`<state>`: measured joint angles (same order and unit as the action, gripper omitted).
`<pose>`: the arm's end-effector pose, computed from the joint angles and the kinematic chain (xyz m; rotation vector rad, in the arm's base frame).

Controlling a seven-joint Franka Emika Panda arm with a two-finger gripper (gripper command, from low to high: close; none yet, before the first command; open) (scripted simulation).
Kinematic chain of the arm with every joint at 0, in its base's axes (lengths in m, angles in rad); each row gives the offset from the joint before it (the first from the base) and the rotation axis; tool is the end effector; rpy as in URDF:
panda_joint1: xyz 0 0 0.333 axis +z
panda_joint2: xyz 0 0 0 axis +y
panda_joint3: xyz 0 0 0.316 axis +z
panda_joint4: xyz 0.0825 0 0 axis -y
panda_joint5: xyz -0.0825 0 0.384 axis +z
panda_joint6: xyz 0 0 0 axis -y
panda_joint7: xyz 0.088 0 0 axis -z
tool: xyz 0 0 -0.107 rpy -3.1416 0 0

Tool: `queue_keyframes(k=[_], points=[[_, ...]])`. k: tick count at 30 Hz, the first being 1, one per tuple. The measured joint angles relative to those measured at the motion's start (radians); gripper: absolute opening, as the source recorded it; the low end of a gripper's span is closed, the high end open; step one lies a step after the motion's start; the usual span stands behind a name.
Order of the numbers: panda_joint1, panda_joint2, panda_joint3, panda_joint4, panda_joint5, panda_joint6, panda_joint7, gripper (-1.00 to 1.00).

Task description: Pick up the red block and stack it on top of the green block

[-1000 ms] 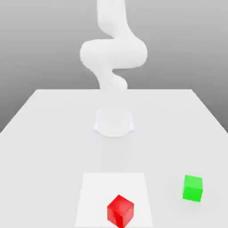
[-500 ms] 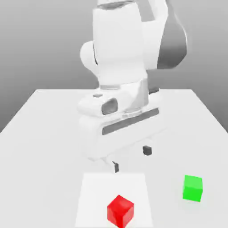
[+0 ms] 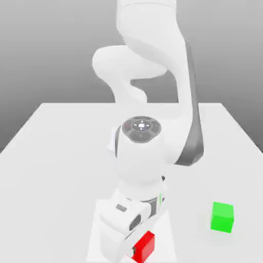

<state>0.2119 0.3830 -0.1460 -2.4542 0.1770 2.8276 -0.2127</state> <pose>0.4754 0.0173 0.1481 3.1359 0.1891 -0.0021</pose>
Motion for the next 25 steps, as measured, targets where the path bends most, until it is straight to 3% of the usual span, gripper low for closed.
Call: queue_keyframes(k=[7,16,22,23,25], points=[[0.037,-0.158,-0.044,-0.028,-0.077,-0.128,0.051,-1.0],[0.275,-0.319,0.166,-0.113,-0.171,-0.2,-0.143,-1.0],[0.307,-0.189,0.181,-0.121,-0.193,-0.06,-0.175,-1.0],[0.308,-0.167,0.178,-0.12,-0.196,-0.039,-0.173,1.0],[0.308,-0.167,0.178,-0.12,-0.196,-0.039,-0.173,1.0]])
